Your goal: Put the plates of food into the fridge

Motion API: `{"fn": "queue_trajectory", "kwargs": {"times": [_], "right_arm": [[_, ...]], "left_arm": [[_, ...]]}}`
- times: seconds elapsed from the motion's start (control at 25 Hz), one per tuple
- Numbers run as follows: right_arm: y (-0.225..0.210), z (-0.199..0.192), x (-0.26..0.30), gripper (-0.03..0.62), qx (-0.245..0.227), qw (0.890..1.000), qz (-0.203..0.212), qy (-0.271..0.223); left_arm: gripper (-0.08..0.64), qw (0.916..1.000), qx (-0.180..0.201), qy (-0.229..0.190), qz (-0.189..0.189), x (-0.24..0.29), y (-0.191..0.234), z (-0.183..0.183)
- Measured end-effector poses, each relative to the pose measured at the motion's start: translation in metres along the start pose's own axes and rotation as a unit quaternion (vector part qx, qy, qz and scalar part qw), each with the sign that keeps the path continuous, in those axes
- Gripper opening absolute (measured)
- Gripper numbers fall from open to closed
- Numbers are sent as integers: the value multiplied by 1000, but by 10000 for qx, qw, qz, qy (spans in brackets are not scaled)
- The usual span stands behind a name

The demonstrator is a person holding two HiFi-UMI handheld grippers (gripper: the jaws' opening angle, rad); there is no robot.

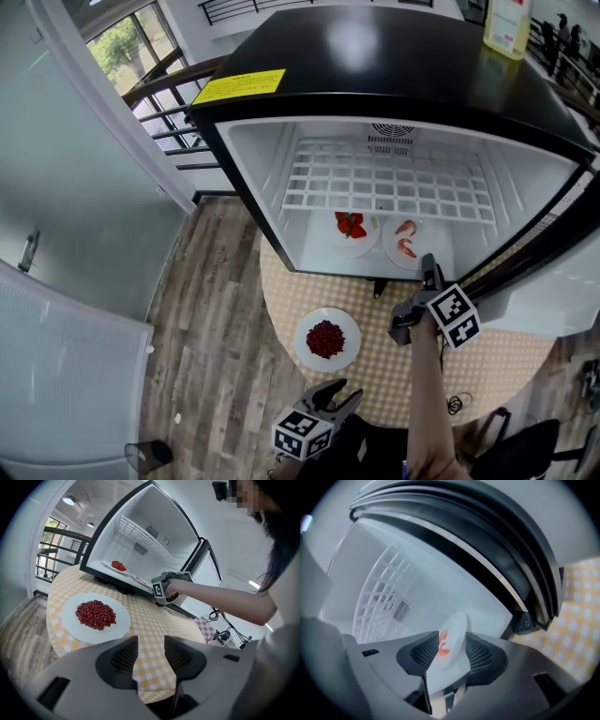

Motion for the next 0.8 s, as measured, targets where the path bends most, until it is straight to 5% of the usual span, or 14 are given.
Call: {"fn": "queue_trajectory", "kwargs": {"times": [0.24,0.8], "right_arm": [[13,-4,-14,196,-1474,9885,-233,236],[38,-24,-119,178,-2210,9611,968,1341]], "left_arm": [[176,9999,97,-46,11,-2,-2,3],[173,9972,407,-612,-103,-19,-20,38]]}}
Point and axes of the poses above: the fingertips, and each gripper's own axes: x forward along the fingers, y to its left, z out of its top, the point moved 7 cm from there along -x, backward along the fingers, and after that the axes turned 5 degrees about -x, right-handed, at the moved point
